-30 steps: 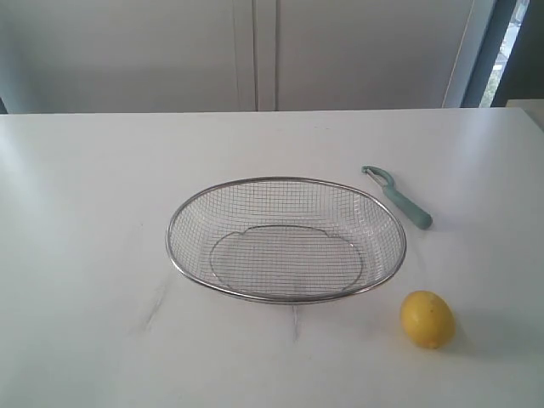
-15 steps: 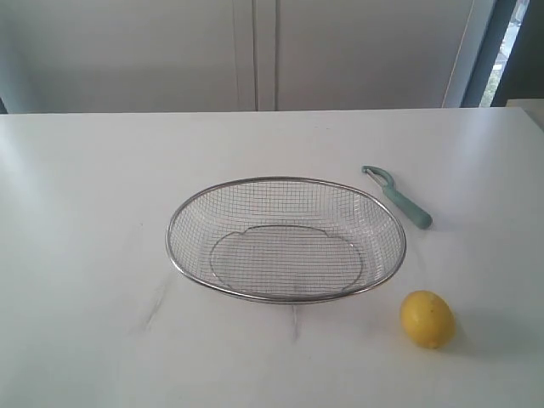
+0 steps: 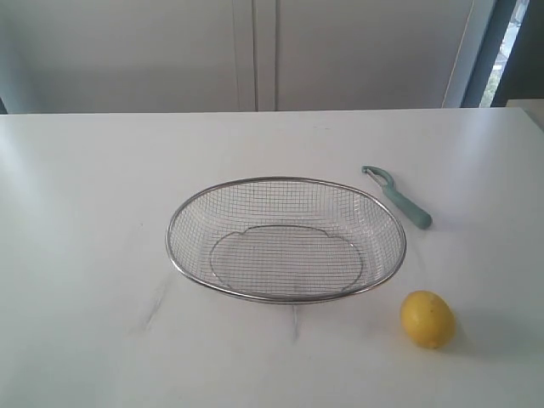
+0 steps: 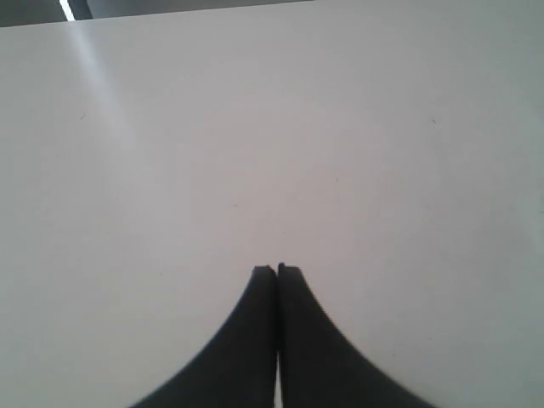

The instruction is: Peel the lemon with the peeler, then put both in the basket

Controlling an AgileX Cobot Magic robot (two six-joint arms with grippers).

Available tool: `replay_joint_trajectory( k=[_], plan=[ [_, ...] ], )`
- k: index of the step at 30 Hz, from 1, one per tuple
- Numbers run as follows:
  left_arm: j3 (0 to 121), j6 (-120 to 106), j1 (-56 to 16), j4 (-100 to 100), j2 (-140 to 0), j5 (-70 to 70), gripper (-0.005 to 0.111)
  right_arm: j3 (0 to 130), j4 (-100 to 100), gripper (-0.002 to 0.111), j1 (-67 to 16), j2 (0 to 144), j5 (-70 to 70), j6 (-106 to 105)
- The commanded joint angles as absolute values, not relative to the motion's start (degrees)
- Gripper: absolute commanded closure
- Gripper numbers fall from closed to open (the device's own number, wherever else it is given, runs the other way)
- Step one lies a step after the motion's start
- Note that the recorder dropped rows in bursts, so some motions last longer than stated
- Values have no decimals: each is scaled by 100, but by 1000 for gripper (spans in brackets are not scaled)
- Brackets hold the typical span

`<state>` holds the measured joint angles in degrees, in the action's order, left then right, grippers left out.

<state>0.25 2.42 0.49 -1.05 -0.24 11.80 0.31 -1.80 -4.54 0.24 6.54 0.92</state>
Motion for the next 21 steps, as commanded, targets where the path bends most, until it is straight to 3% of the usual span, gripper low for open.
replay_joint_trajectory(
  k=[1, 21],
  plan=[
    [0, 227, 58, -93, 0, 1180, 107, 0, -197, 108, -453, 0, 1275, 61],
    [0, 227, 58, -93, 0, 1180, 107, 0, -197, 108, -453, 0, 2834, 545]
  ],
)
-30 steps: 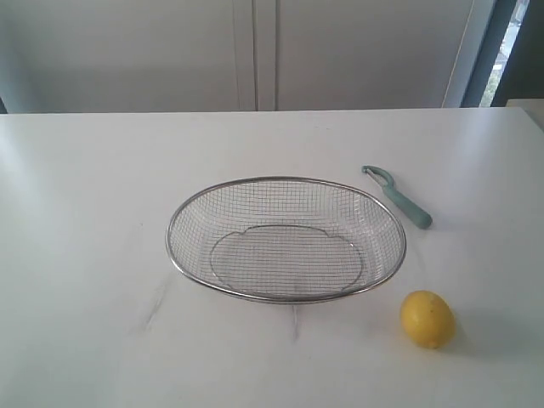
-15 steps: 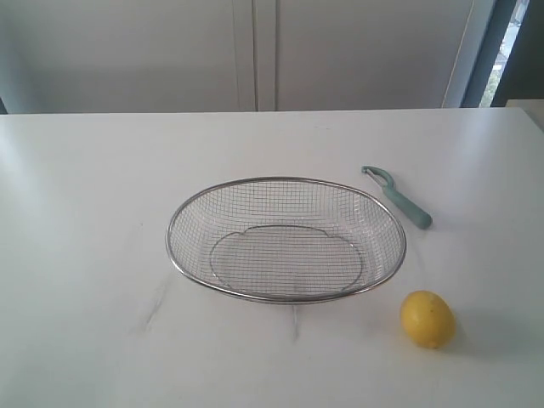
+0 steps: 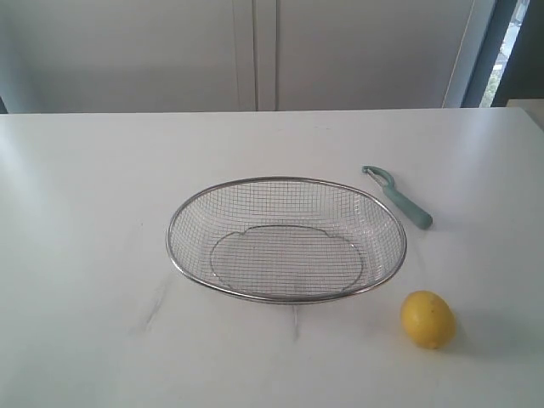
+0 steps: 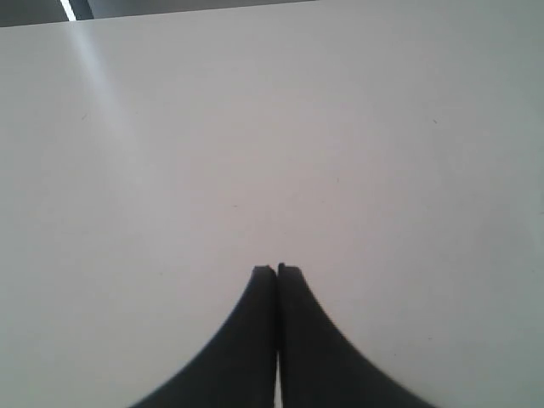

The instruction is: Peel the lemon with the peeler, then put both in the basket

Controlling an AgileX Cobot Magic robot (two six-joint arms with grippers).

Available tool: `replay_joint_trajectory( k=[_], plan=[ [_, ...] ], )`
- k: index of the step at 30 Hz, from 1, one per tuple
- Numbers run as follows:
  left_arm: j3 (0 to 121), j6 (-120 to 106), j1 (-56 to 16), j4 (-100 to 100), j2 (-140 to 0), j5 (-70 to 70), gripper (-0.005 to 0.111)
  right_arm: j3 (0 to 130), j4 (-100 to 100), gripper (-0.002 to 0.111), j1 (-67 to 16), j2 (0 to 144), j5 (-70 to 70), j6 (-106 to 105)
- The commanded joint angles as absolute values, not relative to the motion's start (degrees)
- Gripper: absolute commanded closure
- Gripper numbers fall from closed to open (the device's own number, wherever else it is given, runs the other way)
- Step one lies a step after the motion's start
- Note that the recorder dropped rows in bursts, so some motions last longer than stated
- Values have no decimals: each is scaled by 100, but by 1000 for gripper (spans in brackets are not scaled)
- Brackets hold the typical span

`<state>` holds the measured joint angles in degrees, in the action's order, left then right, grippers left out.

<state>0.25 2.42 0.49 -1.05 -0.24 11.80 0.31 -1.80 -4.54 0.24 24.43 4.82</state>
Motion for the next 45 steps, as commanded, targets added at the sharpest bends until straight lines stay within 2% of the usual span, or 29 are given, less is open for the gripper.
replay_joint_trajectory(
  k=[1, 5, 14, 24, 31, 34, 39, 45],
  plan=[
    [0, 227, 58, -93, 0, 1180, 107, 0, -197, 108, -453, 0, 3004, 545],
    [0, 227, 58, -93, 0, 1180, 107, 0, -184, 108, -453, 0, 3504, 545],
    [0, 227, 58, -93, 0, 1180, 107, 350, -146, 108, -453, 118, 3487, 404],
    [0, 227, 58, -93, 0, 1180, 107, 1206, -146, 108, -453, 1626, 3363, 277],
    [0, 227, 58, -93, 0, 1180, 107, 1930, -146, 108, -453, 2828, 2507, 277],
    [0, 227, 58, -93, 0, 1180, 107, 2282, -146, 108, -453, 3255, 1743, 277],
    [0, 227, 58, -93, 0, 1180, 107, 3071, -146, 108, -453, 3979, -571, 288],
    [0, 227, 58, -93, 0, 1180, 107, 4592, -146, 108, -453, 4919, -4623, 289]
  ],
)
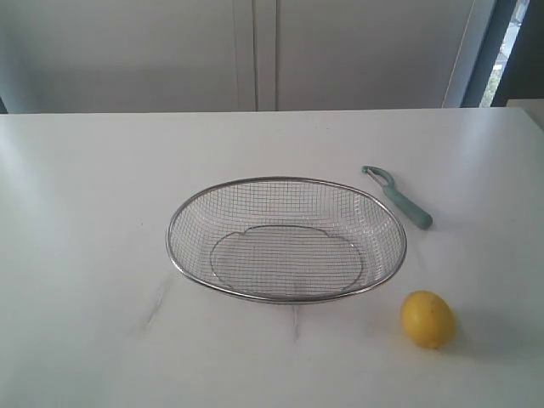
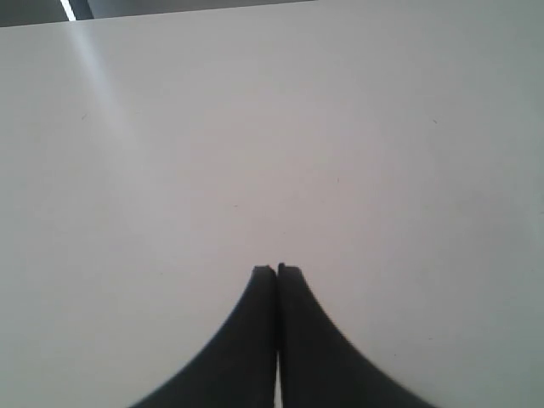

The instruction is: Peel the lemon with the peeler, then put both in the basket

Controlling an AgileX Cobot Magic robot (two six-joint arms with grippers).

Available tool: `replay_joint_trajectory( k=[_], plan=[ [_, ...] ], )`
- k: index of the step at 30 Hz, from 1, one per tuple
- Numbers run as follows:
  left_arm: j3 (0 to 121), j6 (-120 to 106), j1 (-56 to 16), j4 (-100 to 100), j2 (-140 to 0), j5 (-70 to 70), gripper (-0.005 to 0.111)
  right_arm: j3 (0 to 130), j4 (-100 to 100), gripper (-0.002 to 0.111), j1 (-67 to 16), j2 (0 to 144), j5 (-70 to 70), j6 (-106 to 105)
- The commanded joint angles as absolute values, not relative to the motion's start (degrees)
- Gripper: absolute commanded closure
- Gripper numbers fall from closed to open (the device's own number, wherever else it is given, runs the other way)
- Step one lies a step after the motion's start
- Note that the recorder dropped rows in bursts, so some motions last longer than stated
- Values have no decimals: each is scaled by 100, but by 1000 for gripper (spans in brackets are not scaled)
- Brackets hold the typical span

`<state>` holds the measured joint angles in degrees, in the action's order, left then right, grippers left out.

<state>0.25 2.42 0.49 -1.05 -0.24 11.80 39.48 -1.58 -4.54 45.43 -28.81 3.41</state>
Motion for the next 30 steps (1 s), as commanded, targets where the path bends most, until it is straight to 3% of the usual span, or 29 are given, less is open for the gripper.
replay_joint_trajectory(
  k=[1, 11, 30],
  plan=[
    [0, 227, 58, -93, 0, 1180, 107, 4731, -146, 108, -453, 5030, -4997, 289],
    [0, 227, 58, -93, 0, 1180, 107, 4905, 52, 108, -453, 5216, -5256, 289],
    [0, 227, 58, -93, 0, 1180, 107, 7056, 41, 108, -453, 8421, -6662, 0]
  ],
)
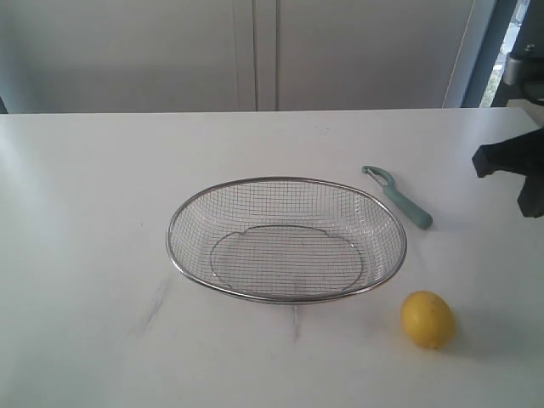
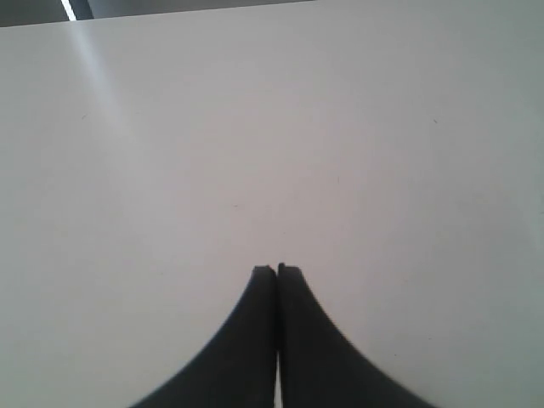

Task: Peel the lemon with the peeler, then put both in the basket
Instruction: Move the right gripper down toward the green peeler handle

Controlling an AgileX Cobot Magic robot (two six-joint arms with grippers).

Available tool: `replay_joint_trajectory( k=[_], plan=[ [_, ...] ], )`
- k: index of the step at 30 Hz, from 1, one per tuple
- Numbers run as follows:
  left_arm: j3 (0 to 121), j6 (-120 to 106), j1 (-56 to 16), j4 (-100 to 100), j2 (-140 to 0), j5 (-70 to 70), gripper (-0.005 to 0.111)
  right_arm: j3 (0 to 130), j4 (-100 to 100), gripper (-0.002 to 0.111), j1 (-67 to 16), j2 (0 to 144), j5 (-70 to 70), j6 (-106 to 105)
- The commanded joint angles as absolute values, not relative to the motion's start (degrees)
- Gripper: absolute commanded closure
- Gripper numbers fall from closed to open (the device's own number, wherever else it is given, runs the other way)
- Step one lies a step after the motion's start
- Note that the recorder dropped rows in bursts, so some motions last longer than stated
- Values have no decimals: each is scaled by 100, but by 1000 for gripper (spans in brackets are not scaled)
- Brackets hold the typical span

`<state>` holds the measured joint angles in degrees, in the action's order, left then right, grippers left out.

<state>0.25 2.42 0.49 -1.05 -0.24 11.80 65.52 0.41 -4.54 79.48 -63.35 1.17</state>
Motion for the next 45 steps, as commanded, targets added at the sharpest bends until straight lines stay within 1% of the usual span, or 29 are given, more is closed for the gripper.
replay_joint_trajectory(
  k=[1, 3, 14, 20, 24, 30, 38, 41, 45],
  plan=[
    [0, 227, 58, -93, 0, 1180, 107, 7219, 41, 108, -453, 8567, -6797, 0],
    [0, 227, 58, -93, 0, 1180, 107, 7572, 41, 108, -453, 8863, -6996, -165],
    [0, 227, 58, -93, 0, 1180, 107, 9526, 41, 108, -453, 10290, -6996, -274],
    [0, 227, 58, -93, 0, 1180, 107, 10266, 41, 108, -453, 10971, -6996, -538],
    [0, 227, 58, -93, 0, 1180, 107, 10450, 0, 108, -453, 11322, -6996, -1123],
    [0, 227, 58, -93, 0, 1180, 107, 10454, 0, 108, -453, 11663, -6996, -2737],
    [0, 227, 58, -93, 0, 1180, 107, 10454, 497, 108, -464, 11985, -6782, -2825],
    [0, 227, 58, -93, 0, 1180, 107, 10454, 590, 101, -464, 12116, -6770, -2852],
    [0, 227, 58, -93, 0, 1180, 107, 10454, 602, 82, -464, 12271, -6758, -3251]
  ],
)
